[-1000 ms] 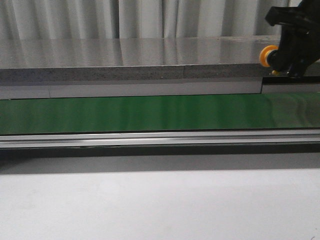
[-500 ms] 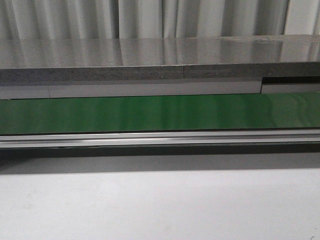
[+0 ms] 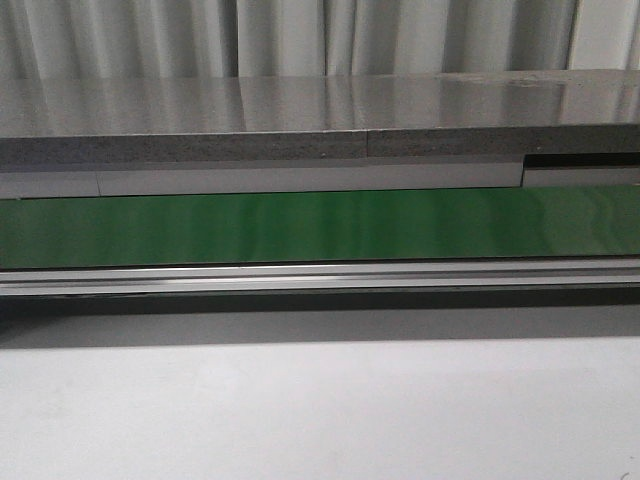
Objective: Move button from left to right
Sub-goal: 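Grasp the button with the right gripper and carry it over the green bin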
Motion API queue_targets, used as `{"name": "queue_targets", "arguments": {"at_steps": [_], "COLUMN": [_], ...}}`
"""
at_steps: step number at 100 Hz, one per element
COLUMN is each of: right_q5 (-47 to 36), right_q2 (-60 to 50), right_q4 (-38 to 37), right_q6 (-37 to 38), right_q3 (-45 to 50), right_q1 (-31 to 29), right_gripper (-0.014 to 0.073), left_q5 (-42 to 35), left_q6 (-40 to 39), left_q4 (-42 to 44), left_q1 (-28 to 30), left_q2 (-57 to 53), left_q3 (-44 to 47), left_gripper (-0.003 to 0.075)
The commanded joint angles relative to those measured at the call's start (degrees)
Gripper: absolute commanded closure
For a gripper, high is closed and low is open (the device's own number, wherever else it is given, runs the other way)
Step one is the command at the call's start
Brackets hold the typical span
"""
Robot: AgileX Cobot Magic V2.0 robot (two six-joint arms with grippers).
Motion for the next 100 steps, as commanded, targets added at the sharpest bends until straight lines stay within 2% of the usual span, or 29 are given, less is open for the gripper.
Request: {"name": "queue_targets", "arguments": {"at_steps": [1,70,80,92,100], "right_q5": [-2.22,-2.42,-2.74,-2.74,-2.98], "right_q2": [-1.01,2.9,2.9,2.9,2.9], "right_q4": [0.4,-2.43,-2.43,-2.43,-2.43], "right_q6": [-0.57,-0.57,-0.57,-0.51,-0.3], "right_q3": [-1.78,-1.78,-1.78,-1.78,-1.78], "right_q1": [-0.36,-0.49,-0.49,-0.49,-0.49], "right_gripper": [0.0517,0.0508,0.0433,0.026,0.0181], "left_q5": [-5.17,-5.17,-5.17,-5.17,-5.17], "left_q6": [0.03,0.03,0.03,0.03,0.03], "left_q4": [-0.55,-0.55,-0.55,-0.55,-0.55], "left_q1": [-0.46,-0.46,-0.46,-0.46,-0.46], "left_q2": [0.32,0.32,0.32,0.32,0.32], "left_q3": [-1.7,-1.7,-1.7,-1.7,-1.7], "left_gripper": [0.074,0.074,0.074,0.074,0.074]}}
